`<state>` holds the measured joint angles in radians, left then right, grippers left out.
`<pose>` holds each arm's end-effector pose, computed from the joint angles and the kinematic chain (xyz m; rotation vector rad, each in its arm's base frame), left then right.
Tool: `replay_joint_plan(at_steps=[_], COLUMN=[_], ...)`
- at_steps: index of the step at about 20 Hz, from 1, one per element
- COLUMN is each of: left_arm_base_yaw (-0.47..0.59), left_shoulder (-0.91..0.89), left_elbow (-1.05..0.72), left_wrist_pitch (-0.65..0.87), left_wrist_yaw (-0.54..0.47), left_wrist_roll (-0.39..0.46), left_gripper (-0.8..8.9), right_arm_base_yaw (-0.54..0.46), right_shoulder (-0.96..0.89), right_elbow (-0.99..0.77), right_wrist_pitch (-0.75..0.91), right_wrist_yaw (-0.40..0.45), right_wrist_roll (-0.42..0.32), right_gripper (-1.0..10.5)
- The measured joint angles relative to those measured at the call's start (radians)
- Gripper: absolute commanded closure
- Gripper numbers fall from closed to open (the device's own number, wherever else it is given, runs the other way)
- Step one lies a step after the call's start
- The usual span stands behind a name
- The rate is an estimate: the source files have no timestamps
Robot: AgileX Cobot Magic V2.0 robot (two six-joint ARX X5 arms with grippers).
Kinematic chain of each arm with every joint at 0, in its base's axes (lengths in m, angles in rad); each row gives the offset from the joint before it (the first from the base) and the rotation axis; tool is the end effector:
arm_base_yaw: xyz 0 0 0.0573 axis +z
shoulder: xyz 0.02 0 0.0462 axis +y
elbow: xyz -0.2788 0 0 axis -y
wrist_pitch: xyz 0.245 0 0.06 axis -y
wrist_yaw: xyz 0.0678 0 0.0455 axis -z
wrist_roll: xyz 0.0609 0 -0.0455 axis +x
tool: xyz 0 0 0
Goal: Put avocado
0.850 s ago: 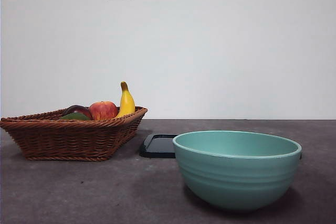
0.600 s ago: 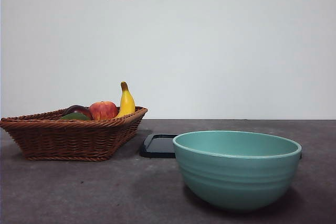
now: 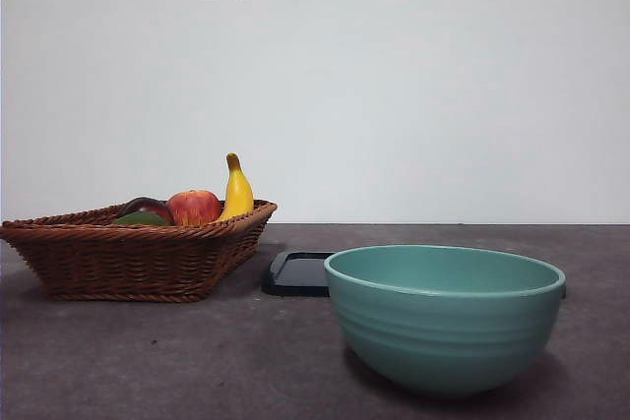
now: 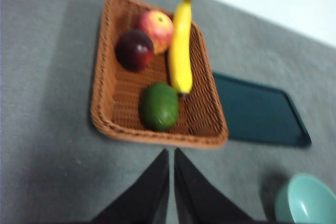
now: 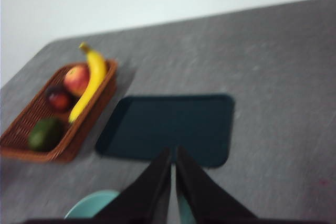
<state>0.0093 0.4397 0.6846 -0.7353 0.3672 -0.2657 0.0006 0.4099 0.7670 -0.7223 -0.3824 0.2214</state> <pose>0.1010 -0.0209 0.2811 -0.3500 0.5291 -0.2848 0.0890 0.0228 0.3121 0.2860 0.4017 0.3377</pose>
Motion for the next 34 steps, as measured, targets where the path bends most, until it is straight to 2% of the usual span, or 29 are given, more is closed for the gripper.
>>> replay_joint_plan(at_steps=[7, 12, 17, 22, 24, 25, 27, 28, 34], left_arm_base_yaw=[-0.061, -0.115, -0.173, -0.185, -0.185, -0.185, -0.185, -0.185, -0.185], left_shoulder=[0.129, 0.187, 0.211, 0.216, 0.216, 0.216, 0.216, 0.216, 0.217], left_elbow=[0.198, 0.304, 0.345, 0.345, 0.345, 0.345, 0.345, 0.345, 0.345], left_wrist_pitch=[-0.213, -0.321, -0.404, -0.418, -0.421, -0.423, -0.426, -0.426, -0.426], left_wrist_yaw=[0.025, 0.025, 0.025, 0.025, 0.025, 0.025, 0.025, 0.025, 0.025], left_wrist_roll=[0.115, 0.153, 0.179, 0.182, 0.182, 0.182, 0.182, 0.182, 0.182], left_gripper=[7.99, 7.99, 7.99, 7.98, 7.57, 6.91, 4.66, 4.2, 4.08], right_arm_base_yaw=[0.068, 0.158, 0.256, 0.276, 0.276, 0.276, 0.276, 0.276, 0.276], right_shoulder=[0.158, 0.243, 0.271, 0.271, 0.271, 0.271, 0.27, 0.271, 0.271], right_elbow=[0.201, 0.293, 0.306, 0.306, 0.306, 0.306, 0.306, 0.306, 0.306], right_wrist_pitch=[-0.175, -0.329, -0.455, -0.467, -0.467, -0.467, -0.467, -0.467, -0.467], right_wrist_yaw=[-0.077, -0.089, -0.089, -0.088, -0.088, -0.088, -0.088, -0.088, -0.088], right_wrist_roll=[-0.046, -0.078, -0.12, -0.136, -0.137, -0.138, -0.139, -0.139, -0.139], right_gripper=[9.4, 9.4, 9.4, 9.4, 9.2, 8.5, 6.2, 5.6, 5.4])
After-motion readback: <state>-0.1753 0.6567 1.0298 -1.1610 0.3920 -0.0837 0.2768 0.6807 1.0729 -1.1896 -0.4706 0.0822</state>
